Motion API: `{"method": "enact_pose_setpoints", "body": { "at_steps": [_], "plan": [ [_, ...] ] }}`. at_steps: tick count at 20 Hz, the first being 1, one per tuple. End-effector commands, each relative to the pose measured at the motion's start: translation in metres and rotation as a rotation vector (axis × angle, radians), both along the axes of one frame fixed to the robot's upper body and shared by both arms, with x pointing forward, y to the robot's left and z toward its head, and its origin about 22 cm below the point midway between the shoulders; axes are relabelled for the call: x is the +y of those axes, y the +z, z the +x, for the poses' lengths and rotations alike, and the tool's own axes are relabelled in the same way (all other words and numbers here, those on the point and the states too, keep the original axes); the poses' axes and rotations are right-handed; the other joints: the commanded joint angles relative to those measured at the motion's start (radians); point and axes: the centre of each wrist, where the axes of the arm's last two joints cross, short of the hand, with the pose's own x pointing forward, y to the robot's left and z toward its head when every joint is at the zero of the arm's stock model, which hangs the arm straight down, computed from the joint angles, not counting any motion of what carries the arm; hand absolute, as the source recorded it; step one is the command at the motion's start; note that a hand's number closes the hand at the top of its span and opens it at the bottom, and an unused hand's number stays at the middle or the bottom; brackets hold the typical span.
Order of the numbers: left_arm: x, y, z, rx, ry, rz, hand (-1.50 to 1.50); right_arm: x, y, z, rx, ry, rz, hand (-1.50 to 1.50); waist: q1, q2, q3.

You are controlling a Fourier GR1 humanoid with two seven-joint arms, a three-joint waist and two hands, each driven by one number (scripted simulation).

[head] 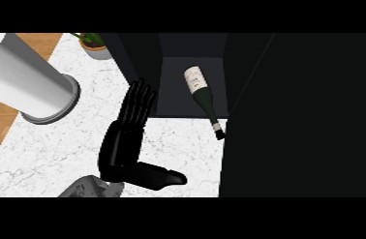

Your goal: Pick up the wine, place it into the cabinet and close the cabinet

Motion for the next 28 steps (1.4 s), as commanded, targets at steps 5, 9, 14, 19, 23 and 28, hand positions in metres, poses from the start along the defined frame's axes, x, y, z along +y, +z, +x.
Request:
{"method": "enact_pose_setpoints", "body": {
  "at_steps": [5,9,14,19,23,28],
  "plan": [
    [0.037,0.020,-0.049,-0.024,0.051,-0.006,-1.50,-0.003,0.009,0.003,-0.004,0.133,-0.210,1.50,0.002,0.003,-0.001],
    [0.059,0.022,-0.070,-0.010,0.110,0.010,-1.50,0.002,0.005,-0.023,0.054,0.314,-0.266,1.50,-0.001,0.000,0.000],
    [0.092,0.035,-0.095,-0.008,0.157,0.039,-1.50,0.015,0.000,-0.026,0.129,0.421,-0.219,1.50,0.006,0.002,-0.001],
    [0.116,0.034,-0.113,-0.023,0.206,0.004,-1.50,0.035,0.019,-0.050,0.119,0.512,-0.165,1.50,0.006,0.000,-0.003],
    [0.139,0.034,-0.127,-0.038,0.214,0.007,-1.50,0.067,0.025,-0.050,0.133,0.528,-0.162,1.50,0.010,-0.001,-0.003],
    [0.177,0.056,-0.131,-0.053,0.218,0.035,-1.50,0.099,0.023,-0.049,0.091,0.550,-0.177,1.50,0.008,-0.002,-0.002]
  ]
}}
